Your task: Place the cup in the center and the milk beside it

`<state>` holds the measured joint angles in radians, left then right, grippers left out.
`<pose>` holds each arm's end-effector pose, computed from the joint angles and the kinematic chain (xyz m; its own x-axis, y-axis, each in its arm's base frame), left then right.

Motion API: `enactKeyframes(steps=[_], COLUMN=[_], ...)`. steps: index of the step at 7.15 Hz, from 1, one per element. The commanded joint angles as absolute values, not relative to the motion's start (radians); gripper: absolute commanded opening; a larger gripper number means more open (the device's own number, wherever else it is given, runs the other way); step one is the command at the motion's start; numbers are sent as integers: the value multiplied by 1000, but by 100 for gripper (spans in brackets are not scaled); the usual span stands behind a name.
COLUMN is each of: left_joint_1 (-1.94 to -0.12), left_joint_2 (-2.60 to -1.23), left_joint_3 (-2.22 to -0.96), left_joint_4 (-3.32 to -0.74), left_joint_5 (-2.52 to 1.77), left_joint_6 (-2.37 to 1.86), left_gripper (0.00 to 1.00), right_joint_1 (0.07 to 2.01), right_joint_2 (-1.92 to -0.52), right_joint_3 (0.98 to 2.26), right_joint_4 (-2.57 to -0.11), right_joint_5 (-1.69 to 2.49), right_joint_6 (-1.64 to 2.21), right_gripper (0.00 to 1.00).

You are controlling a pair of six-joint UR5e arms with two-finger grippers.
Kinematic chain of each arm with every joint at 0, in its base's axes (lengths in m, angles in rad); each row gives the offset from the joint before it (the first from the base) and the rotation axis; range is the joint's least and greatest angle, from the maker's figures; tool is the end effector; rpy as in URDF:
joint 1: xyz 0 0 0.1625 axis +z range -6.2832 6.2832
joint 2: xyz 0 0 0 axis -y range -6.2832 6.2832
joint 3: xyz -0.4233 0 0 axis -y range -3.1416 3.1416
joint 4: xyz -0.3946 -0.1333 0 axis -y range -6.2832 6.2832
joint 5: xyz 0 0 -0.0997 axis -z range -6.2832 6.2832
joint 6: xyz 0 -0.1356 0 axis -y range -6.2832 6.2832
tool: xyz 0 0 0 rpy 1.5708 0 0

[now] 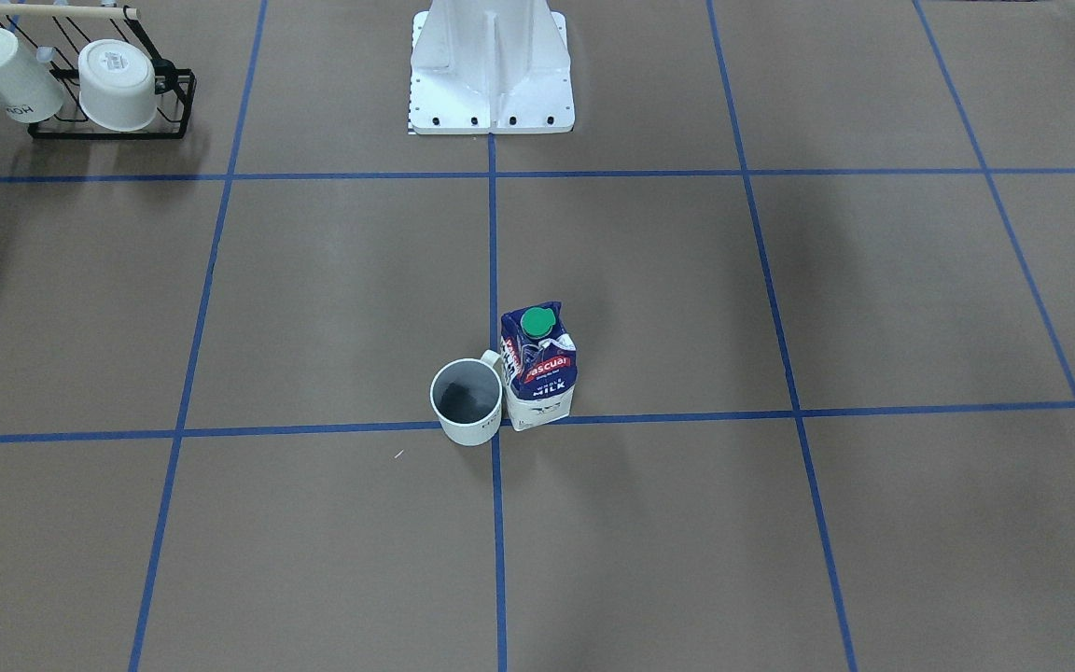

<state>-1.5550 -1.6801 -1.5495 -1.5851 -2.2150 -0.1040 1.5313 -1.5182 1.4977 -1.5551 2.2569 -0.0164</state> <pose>-0.0432 -0.5503 0.6463 0.7958 -0.0297 -0.6048 0.0673 0.9970 0.0396 0.0270 -0.5174 0.6987 0.7725 -0.0439 0.6335 0.0522 0.9986 0.0056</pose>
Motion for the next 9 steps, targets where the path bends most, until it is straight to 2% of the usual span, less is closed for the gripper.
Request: enactKeyframes(steps=[1, 4, 9], left_joint_1=[-1555, -1555, -1554], left_joint_2=[-1646, -1646, -1646], left_joint_3=[-1542, -1554, -1546], left_joint_4=[-1648, -1638, -1638], left_joint_5=[-2215, -2373, -2370], left_joint_6=[-103, -115, -114], left_gripper=[99, 99, 99], right_joint_1=[1535, 1534, 1535], right_joint_2=[-1516, -1516, -1516], right_joint_3=[1511, 1534, 1531], right_joint_4=[-1560, -1559, -1560], right_joint_5=[2264, 2315, 2335], right_joint_6=[32, 113, 114], right_gripper=[100, 100, 100])
